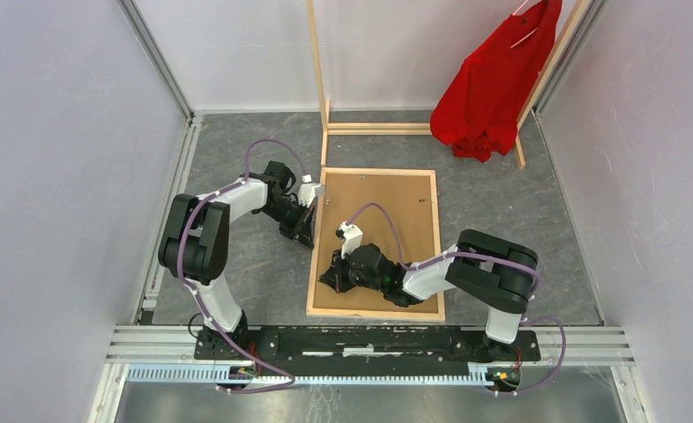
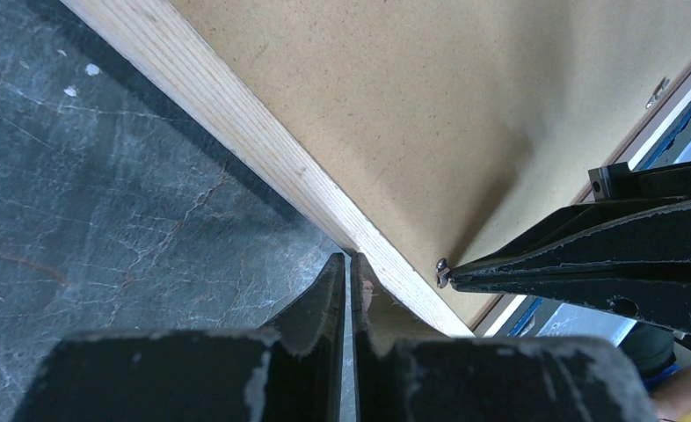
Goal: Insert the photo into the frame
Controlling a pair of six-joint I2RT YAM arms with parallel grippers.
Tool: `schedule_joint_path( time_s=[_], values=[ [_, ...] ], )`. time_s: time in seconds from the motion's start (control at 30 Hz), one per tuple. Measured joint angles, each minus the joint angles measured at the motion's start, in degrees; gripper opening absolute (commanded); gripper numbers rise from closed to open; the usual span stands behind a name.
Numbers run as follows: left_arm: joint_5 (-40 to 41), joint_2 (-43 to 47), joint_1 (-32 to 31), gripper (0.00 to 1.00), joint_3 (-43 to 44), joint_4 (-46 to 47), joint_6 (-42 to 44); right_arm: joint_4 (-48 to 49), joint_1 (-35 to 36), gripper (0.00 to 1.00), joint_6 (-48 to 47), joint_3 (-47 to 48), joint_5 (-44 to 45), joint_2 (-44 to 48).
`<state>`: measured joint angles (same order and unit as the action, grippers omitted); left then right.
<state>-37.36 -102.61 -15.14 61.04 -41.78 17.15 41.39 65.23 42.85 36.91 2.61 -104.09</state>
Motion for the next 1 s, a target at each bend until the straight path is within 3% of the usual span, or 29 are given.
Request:
schedule_joint_path(
  time_s=[0.67, 1.0],
  values=[
    [0.81, 0.02, -0.44, 0.11, 0.33, -0.35, 0.02, 1.14, -0.48, 0.00, -0.26, 0.79, 0.00, -0.85],
    [1.03, 0.11, -0.59, 0.10, 0.44, -0.50, 0.04, 2.62, -0.52, 0.00, -2.14, -2.62, -0.63, 4.79]
  ],
)
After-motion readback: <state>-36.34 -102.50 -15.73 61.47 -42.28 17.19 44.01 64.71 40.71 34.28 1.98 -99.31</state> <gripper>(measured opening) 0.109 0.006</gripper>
